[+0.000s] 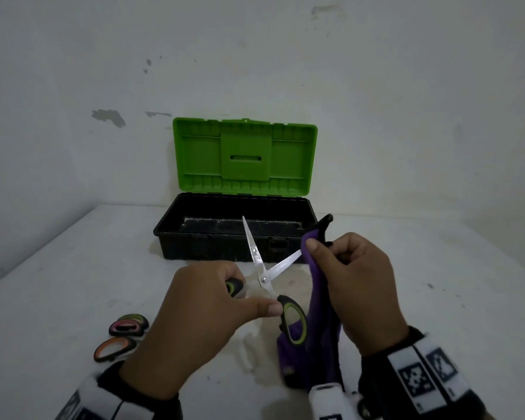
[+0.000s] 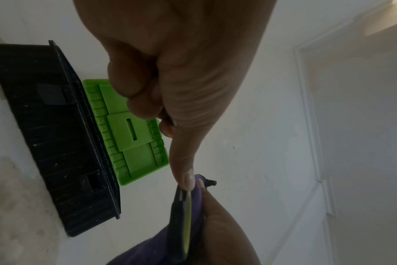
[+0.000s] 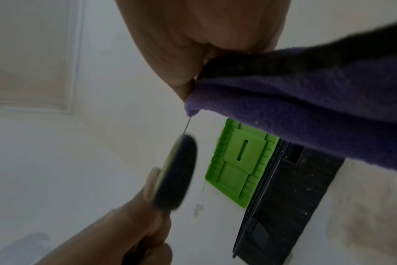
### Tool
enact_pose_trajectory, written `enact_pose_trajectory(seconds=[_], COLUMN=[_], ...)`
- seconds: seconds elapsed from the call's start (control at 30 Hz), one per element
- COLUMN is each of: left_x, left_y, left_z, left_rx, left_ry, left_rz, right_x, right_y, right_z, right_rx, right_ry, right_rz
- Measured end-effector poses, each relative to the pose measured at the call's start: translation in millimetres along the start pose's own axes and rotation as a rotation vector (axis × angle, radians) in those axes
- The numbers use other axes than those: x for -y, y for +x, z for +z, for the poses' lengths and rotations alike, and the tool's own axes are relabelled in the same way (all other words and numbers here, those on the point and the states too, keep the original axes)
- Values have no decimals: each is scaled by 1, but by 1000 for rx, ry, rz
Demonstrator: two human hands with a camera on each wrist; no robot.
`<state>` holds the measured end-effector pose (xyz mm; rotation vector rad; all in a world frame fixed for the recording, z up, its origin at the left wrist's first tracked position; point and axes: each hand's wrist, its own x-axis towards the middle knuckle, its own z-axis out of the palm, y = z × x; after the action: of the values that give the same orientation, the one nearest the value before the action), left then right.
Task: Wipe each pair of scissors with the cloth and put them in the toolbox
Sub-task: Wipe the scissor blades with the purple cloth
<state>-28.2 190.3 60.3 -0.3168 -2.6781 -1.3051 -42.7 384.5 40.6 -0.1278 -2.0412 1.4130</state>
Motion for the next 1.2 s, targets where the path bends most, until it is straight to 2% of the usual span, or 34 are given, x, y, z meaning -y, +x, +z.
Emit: enact_pose_trajectory(seconds=[0.17, 0.33, 0.47, 0.73, 1.0, 1.2], left_x=[4, 14, 19, 27, 24, 15], left_y=[3, 4, 7, 14, 23, 18], left_z=[4, -4, -14, -10, 3, 18], left_rx=[49, 129, 260, 205, 45, -147], left_ry=[-1, -60, -417, -783, -816, -835], left_rz=[-39, -21, -146, -276, -224, -128], right_x=[-2, -12, -16, -9, 21, 30], right_y=[14, 19, 17, 31, 26, 2], right_z=[-15, -40, -55, -66, -45, -29], right_rx=[-51, -53, -19, 15, 286, 354], right_ry=[82, 113, 95, 2, -60, -122], right_rz=[61, 142, 174, 88, -169, -362])
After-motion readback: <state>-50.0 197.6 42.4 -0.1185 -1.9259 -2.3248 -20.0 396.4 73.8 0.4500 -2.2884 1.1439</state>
